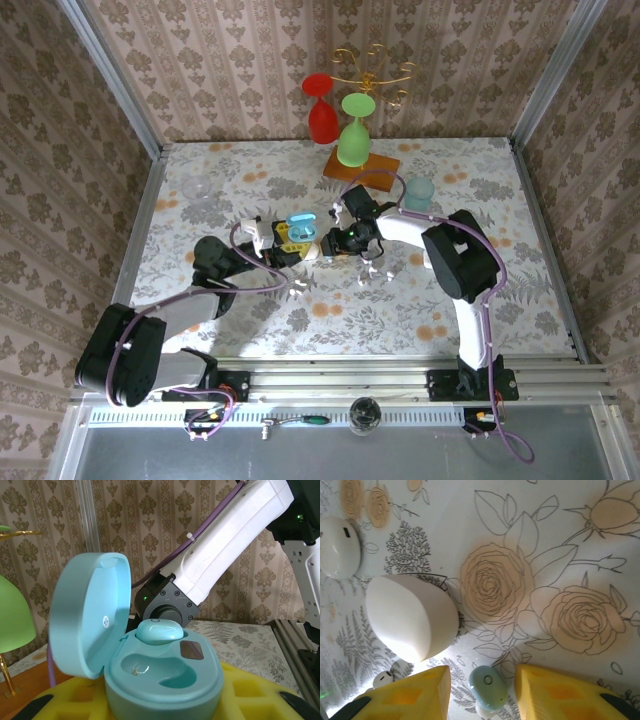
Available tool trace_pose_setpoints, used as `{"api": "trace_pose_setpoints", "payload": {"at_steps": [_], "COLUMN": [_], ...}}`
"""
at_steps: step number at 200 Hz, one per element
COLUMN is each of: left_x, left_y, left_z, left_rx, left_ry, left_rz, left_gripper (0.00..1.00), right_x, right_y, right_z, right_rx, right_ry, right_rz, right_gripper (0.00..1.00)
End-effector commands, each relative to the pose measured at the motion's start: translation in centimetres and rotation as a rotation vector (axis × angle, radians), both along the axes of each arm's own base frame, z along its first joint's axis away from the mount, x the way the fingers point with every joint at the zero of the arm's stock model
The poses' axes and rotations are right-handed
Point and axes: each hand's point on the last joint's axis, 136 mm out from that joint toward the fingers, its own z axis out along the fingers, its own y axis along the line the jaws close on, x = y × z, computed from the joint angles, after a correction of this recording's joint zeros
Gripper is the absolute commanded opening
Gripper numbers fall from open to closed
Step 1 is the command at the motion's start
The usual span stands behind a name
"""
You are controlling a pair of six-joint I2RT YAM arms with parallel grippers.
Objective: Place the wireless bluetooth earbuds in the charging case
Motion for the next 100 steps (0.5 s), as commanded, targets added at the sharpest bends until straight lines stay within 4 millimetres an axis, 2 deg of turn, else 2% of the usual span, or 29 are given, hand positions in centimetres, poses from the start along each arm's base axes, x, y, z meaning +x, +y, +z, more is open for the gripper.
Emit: {"api": "trace_pose_setpoints", "payload": {"at_steps": [1, 37, 74, 100], "left_x": [-0.3, -0.2, 0.0, 0.0], "left_y": [-0.2, -0.2, -0.2, -0.2], "left_z": [1.0, 0.8, 0.6, 0.5], "left_rx": [-0.015, -0.014, -0.010, -0.008], "left_ry": [-0.036, -0.035, -0.033, -0.031], "left_rz": [-0.021, -0.015, -0.008, -0.008], "left_gripper": [0.35, 0.35, 0.35, 0.35], "right_x": [-0.7, -1.1, -1.3, -1.7], "right_y": [0.0, -0.1, 0.3, 0.2], "right_z": [-1.5, -1.6, -0.4, -0.6], "right_rx": [-0.026, -0.023, 0.022, 0.020], "right_ry": [0.036, 0.047, 0.034, 0.045], "right_rz": [0.022, 0.018, 0.031, 0.034], "right_gripper": [0.39, 0.29, 0.30, 0.30]}}
